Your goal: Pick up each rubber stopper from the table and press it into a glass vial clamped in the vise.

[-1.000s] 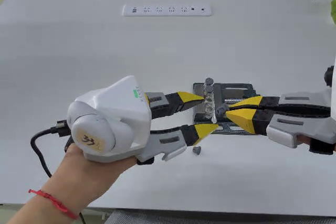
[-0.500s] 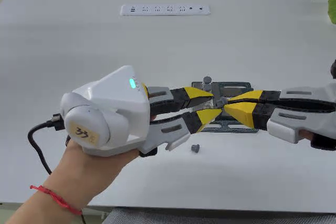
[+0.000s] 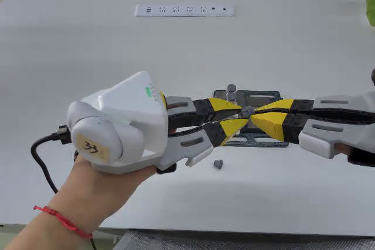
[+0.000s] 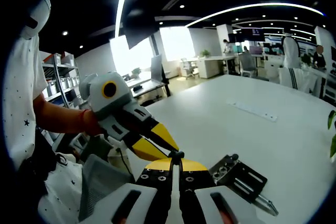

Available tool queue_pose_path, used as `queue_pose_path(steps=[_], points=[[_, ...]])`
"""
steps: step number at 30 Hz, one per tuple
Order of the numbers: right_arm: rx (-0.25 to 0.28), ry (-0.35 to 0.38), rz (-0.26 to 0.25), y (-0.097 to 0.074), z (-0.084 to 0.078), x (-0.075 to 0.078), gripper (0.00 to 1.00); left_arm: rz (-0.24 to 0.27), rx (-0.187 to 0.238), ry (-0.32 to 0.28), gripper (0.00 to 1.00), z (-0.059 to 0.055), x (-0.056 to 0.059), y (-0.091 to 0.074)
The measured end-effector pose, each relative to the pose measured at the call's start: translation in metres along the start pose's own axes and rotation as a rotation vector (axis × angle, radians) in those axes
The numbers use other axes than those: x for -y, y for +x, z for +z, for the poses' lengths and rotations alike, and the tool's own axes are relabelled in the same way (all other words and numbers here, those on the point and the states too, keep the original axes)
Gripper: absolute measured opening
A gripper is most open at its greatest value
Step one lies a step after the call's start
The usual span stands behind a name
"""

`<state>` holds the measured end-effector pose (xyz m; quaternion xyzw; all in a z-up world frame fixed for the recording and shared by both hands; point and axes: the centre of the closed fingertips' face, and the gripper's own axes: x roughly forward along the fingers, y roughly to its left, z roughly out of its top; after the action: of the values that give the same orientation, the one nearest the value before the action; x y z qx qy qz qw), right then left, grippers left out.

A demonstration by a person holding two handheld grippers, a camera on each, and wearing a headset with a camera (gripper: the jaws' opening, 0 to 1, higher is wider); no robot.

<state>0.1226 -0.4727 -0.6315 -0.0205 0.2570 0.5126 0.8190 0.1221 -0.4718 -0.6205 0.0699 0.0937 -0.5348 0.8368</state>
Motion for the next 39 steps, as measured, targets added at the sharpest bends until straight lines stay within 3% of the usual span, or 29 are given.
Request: queue_pose_path(steps=[11, 24, 27, 29, 31, 34, 39], points=[[-0.001, -0.012, -0.001, -0.001, 0.000, 0.000, 0.00, -0.008, 0.002, -0.017, 0.04, 0.001, 0.001, 0.001], [0.015, -0.086, 0.046, -0.007, 0.011, -0.005, 0.01, -0.040, 0.058, -0.093, 0.03, 0.010, -0.003, -0.007], [0.025, -0.101, 0.078, -0.014, 0.018, -0.006, 0.08, -0.056, 0.073, -0.117, 0.03, 0.014, -0.005, -0.012], [0.028, -0.128, 0.094, -0.021, 0.025, -0.009, 0.06, -0.081, 0.095, -0.142, 0.03, 0.019, -0.006, -0.016], [0.043, -0.128, 0.148, -0.027, 0.032, -0.015, 0.06, -0.133, 0.115, -0.188, 0.03, 0.025, 0.000, -0.020], [0.065, -0.123, 0.201, -0.035, 0.042, -0.021, 0.07, -0.183, 0.135, -0.210, 0.03, 0.034, 0.004, -0.025], [0.077, -0.116, 0.271, -0.043, 0.050, -0.030, 0.12, -0.237, 0.186, -0.254, 0.03, 0.050, 0.008, -0.031]])
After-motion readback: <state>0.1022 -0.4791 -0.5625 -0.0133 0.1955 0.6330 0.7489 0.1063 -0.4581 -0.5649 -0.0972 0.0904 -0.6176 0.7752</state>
